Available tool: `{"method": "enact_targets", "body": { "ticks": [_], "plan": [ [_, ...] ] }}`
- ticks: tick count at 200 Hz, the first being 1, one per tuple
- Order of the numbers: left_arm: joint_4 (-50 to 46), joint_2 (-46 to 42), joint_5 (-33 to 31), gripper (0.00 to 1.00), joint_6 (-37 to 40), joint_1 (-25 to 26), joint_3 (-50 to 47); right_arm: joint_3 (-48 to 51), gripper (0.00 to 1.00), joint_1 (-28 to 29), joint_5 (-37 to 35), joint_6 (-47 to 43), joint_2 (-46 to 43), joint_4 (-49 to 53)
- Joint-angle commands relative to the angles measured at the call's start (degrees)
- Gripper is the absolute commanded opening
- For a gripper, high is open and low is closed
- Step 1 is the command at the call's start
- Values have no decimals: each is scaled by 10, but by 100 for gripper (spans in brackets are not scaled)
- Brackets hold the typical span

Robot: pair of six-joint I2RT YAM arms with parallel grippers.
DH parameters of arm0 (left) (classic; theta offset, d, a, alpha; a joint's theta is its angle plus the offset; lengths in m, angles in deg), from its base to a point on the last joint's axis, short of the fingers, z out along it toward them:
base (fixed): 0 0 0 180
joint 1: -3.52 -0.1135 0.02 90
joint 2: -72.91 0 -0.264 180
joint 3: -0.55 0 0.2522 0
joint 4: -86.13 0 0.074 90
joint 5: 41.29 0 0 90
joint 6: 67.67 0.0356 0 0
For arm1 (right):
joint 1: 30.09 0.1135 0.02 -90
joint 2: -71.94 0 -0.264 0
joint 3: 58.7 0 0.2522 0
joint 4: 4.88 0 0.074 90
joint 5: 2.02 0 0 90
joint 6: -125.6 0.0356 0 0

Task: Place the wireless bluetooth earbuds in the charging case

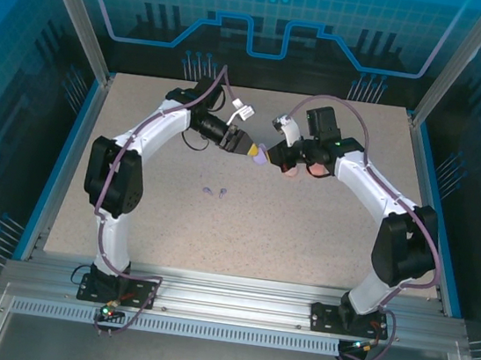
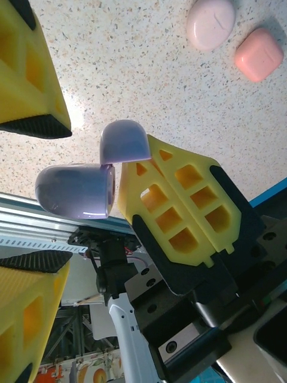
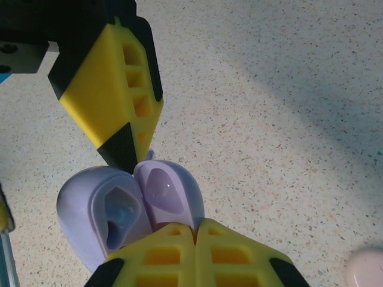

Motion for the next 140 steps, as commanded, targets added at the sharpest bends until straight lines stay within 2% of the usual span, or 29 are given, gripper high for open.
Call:
{"method": "enact_targets", "body": {
  "ticks": [1,140],
  "plan": [
    [-17,8,24,54,22,-2,8,-25,0,5,18,1,14,7],
    [-35,15,23,36,46,5,3,-57,0,30,-2,-2,34,23]
  ]
}}
